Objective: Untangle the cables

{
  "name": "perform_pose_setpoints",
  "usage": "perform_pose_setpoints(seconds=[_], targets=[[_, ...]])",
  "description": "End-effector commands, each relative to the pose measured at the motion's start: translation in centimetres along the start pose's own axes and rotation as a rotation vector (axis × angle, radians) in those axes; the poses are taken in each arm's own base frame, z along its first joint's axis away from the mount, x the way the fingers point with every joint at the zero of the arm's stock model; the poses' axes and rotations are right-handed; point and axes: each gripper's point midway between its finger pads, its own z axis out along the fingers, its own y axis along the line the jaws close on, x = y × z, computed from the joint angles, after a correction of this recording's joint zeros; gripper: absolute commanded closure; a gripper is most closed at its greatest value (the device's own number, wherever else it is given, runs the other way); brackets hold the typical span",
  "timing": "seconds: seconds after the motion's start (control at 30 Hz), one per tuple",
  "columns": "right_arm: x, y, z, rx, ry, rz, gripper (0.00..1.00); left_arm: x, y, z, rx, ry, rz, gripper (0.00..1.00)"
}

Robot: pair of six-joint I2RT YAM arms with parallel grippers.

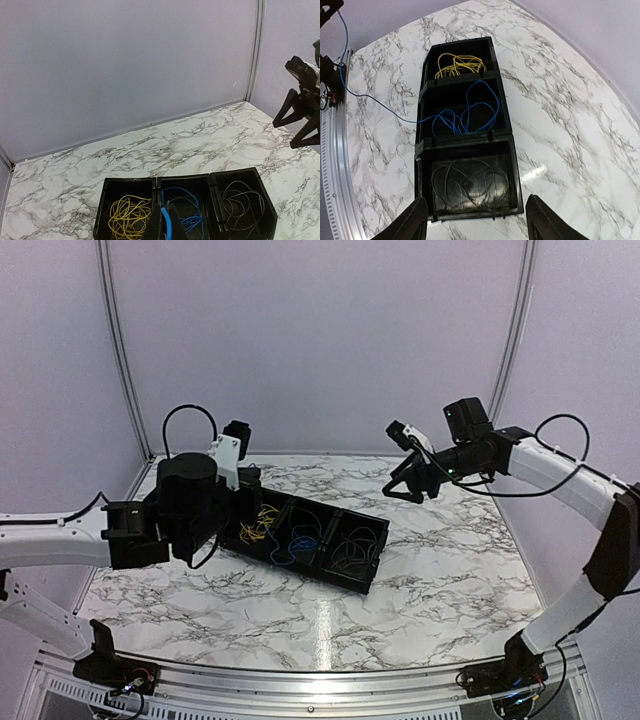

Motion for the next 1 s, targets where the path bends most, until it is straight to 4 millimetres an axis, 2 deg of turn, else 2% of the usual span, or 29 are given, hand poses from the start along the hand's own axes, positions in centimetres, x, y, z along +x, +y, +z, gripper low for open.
perform_pose_setpoints(seconds=[0.0, 0.17, 0.23, 0.3, 0.4, 0.5, 0.57, 0.63, 0.77, 0.87, 0.97], targets=[[2.1, 0.6, -2.7, 0.058, -0.068, -0.031, 0.33, -2.6, -2.1, 3.0, 0.066, -0.026, 0.017, 1.00], [4.2, 0.0, -8.5, 0.292, -0.189, -0.078, 0.16, -2.9, -3.3, 8.4, 0.098, -0.002, 0.051, 1.00], [4.8, 0.5, -10.5, 0.374, -0.238, -0.111, 0.10, -2.9, -3.3, 10.7, 0.104, 0.004, 0.056, 1.00], [5.7, 1.3, -11.5, 0.410, -0.272, -0.134, 0.07, -2.9, -3.5, 12.9, 0.112, 0.011, 0.059, 1.00], [6.8, 2.1, -12.6, 0.419, -0.346, -0.138, 0.05, -1.2, -3.1, 16.4, 0.106, 0.046, 0.065, 1.00], [7.8, 2.0, -13.5, 0.424, -0.384, -0.130, 0.07, 2.1, -2.5, 20.3, 0.103, 0.104, 0.075, 1.00], [7.8, 1.9, -14.2, 0.441, -0.395, -0.133, 0.08, 3.8, -2.7, 22.0, 0.118, 0.135, 0.068, 1.00], [7.8, 1.8, -14.7, 0.459, -0.404, -0.137, 0.08, 5.5, -3.4, 23.0, 0.146, 0.162, 0.060, 1.00], [7.9, 2.1, -14.9, 0.461, -0.407, -0.152, 0.09, 7.9, -4.5, 23.7, 0.187, 0.208, 0.028, 1.00], [7.8, 2.2, -14.9, 0.459, -0.408, -0.161, 0.09, 9.3, -4.5, 23.0, 0.199, 0.242, 0.000, 1.00], [7.9, 2.2, -14.8, 0.455, -0.405, -0.163, 0.09, 10.4, -4.1, 21.5, 0.206, 0.278, -0.024, 1.00]])
